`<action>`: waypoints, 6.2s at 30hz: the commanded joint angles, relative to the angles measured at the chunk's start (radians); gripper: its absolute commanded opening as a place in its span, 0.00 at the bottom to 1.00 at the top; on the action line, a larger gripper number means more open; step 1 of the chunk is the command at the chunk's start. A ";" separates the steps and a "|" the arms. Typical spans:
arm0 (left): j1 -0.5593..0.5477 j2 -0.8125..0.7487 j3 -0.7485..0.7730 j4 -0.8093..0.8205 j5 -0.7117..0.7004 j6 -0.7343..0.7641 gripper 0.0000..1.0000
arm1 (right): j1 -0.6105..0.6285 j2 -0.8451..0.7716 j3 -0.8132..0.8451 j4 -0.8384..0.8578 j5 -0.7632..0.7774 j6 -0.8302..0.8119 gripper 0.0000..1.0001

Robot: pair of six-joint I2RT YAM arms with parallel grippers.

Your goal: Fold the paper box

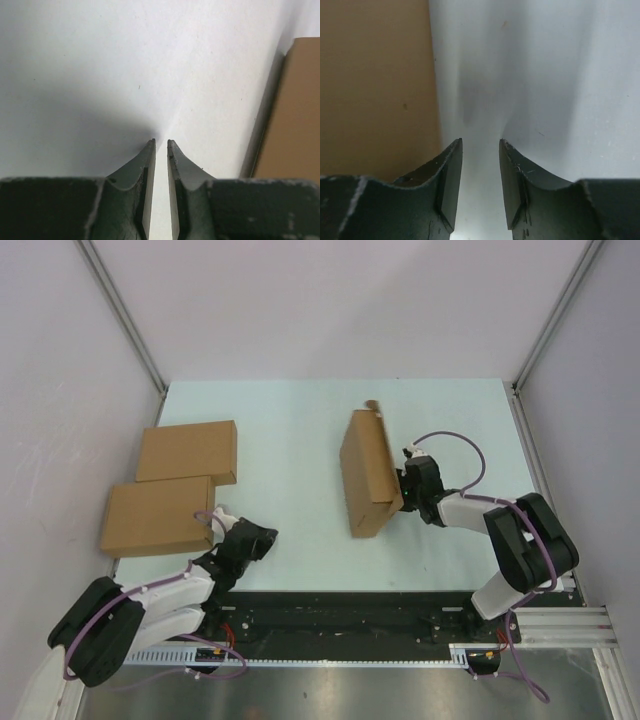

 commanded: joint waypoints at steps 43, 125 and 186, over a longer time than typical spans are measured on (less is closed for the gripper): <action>0.001 0.654 0.700 0.064 0.184 0.142 0.22 | 0.049 -0.107 0.251 -0.308 0.132 -0.037 0.51; 0.159 0.667 0.806 0.219 0.738 0.504 0.74 | -0.032 -0.068 0.335 -0.176 0.007 0.050 0.68; 0.103 0.497 0.861 -0.034 0.320 0.568 0.71 | -0.110 -0.205 0.334 -0.181 -0.046 0.105 0.76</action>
